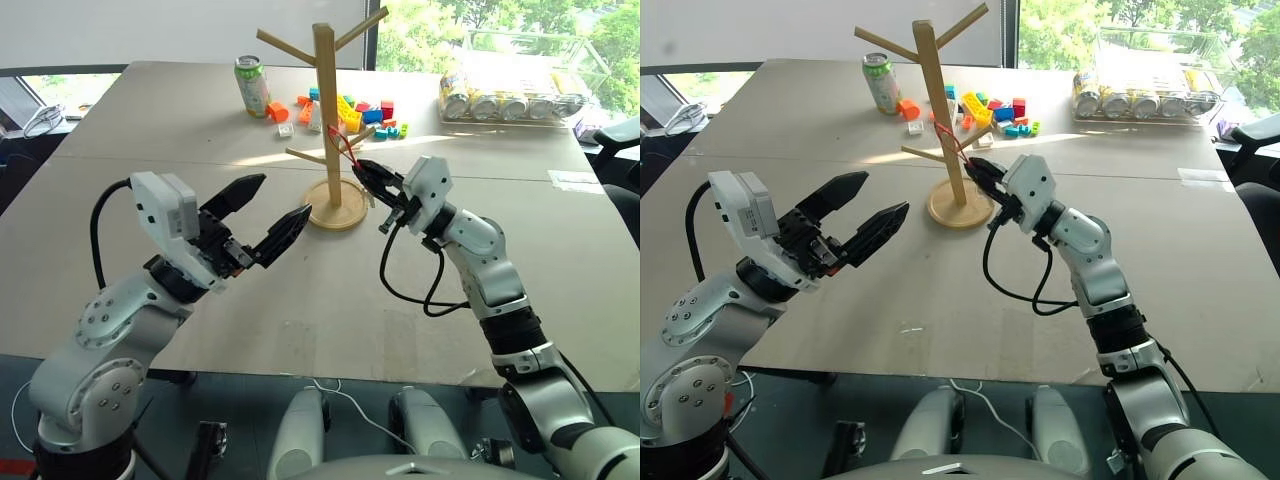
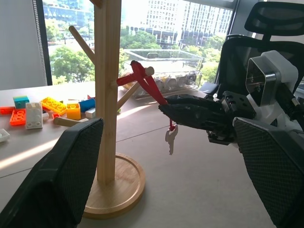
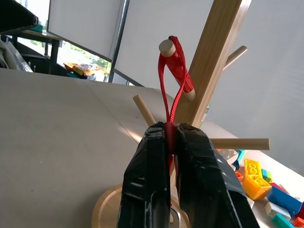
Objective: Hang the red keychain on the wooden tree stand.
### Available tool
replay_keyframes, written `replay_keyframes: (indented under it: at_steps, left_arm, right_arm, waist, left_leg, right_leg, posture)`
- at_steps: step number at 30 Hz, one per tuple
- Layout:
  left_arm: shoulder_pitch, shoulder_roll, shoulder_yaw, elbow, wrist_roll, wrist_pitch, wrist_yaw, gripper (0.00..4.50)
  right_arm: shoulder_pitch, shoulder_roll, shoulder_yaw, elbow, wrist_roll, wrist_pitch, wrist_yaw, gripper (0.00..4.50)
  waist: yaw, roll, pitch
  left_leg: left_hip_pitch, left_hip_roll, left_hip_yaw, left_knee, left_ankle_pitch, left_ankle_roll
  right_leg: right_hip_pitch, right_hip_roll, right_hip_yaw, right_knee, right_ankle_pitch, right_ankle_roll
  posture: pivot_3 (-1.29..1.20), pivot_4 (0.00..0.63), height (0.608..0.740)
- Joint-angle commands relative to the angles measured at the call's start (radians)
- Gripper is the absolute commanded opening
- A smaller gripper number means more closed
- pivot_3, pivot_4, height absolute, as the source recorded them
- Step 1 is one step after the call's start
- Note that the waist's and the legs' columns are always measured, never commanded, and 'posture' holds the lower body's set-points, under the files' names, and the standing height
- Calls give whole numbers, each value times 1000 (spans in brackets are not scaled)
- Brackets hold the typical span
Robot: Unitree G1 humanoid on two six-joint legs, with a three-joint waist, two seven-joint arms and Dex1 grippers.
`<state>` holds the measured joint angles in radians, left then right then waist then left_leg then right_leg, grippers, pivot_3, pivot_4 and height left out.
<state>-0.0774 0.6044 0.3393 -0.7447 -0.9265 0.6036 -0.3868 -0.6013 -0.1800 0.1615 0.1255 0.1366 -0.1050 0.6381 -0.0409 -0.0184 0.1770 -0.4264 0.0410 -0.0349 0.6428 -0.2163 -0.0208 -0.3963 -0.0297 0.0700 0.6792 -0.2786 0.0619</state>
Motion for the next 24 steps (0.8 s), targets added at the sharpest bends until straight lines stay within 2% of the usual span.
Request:
replay_keyframes:
  at_steps: [1, 5, 8, 9, 10, 12, 13, 15, 16, 17, 19, 24]
  left_arm:
    - [-21, 4, -9, -34, -1, -21, 9, 4500]
    - [-25, 3, -13, -33, 0, -22, 11, 4500]
    - [-30, 2, -18, -31, 2, -23, 15, 4500]
    - [-31, 3, -20, -30, 4, -24, 16, 4500]
    - [-29, 4, -21, -31, 6, -25, 15, 4500]
    - [-28, 8, -22, -28, 15, -27, 15, 4500]
    - [-29, 10, -22, -23, 19, -24, 19, 4500]
    - [-29, 13, -18, -12, 25, -19, 23, 4500]
    - [-29, 14, -17, -8, 28, -18, 24, 4500]
    - [-37, 24, -7, 20, 25, -8, 20, 4500]
    - [-54, 63, 4, 78, 22, 14, -15, 4500]
    - [-154, 272, -29, 336, 80, 79, -209, 4500]
  right_arm:
    - [-34, 3, -7, -20, 16, 39, 2, 83]
    - [-35, -4, -9, -31, 10, 60, 5, 83]
    - [-31, -13, -13, -35, 10, 69, 9, 1112]
    - [-29, -17, -15, -37, 11, 70, 11, 1700]
    - [-25, -21, -16, -43, 12, 72, 13, 1849]
    - [-12, -32, -20, -60, 18, 81, 19, 2638]
    - [-3, -41, -22, -73, 23, 89, 26, 3248]
    - [18, -61, -25, -100, 33, 103, 39, 4091]
    - [24, -67, -26, -108, 36, 108, 43, 4091]
    - [47, -94, -31, -136, 45, 124, 62, 4446]
    - [88, -148, -43, -189, 70, 169, 100, 4446]
    - [169, -326, -95, -375, 227, 444, 200, 4446]
  waist:
    - [0, 0, 0]
    - [0, 0, 0]
    - [0, 0, 0]
    - [0, 0, 0]
    - [0, 0, 0]
    - [0, 0, 0]
    - [0, 0, 0]
    - [1, 0, 0]
    - [1, 0, 0]
    - [1, 0, 0]
    - [6, 0, 0]
    - [4, 1, 1]
  left_leg:
    - [0, 0, 0, 0, 0, 0]
    - [0, 0, 0, 0, 0, 0]
    - [0, 0, 0, 0, 0, 0]
    - [0, 0, 0, 0, 0, 0]
    - [0, 0, 0, 0, 0, 0]
    - [0, 0, 0, 0, 0, 0]
    - [0, 0, 0, 0, 0, 0]
    - [0, 0, 0, 0, 0, 0]
    - [0, 0, 0, 0, 0, 0]
    - [0, 0, 0, 0, 0, 0]
    - [0, 0, 0, 0, 0, 0]
    - [0, 0, 0, 0, 0, 0]
  right_leg:
    - [0, 0, 0, 0, 0, 0]
    - [0, 0, 0, 0, 0, 0]
    - [0, 0, 0, 0, 0, 0]
    - [0, 0, 0, 0, 0, 0]
    - [0, 0, 0, 0, 0, 0]
    - [0, 0, 0, 0, 0, 0]
    - [0, 0, 0, 0, 0, 0]
    - [0, 0, 0, 0, 0, 0]
    - [0, 0, 0, 0, 0, 0]
    - [0, 0, 0, 0, 0, 0]
    - [0, 0, 0, 0, 0, 0]
    - [0, 0, -1, 0, 0, 0]
  posture:
    - [0, 150, 740]
    - [0, 150, 740]
    - [0, 150, 740]
    - [0, 150, 740]
    - [0, 150, 740]
    - [0, 150, 740]
    - [0, 150, 740]
    - [0, 150, 740]
    - [0, 150, 740]
    - [0, 150, 740]
    - [0, 150, 740]
    - [0, 150, 740]
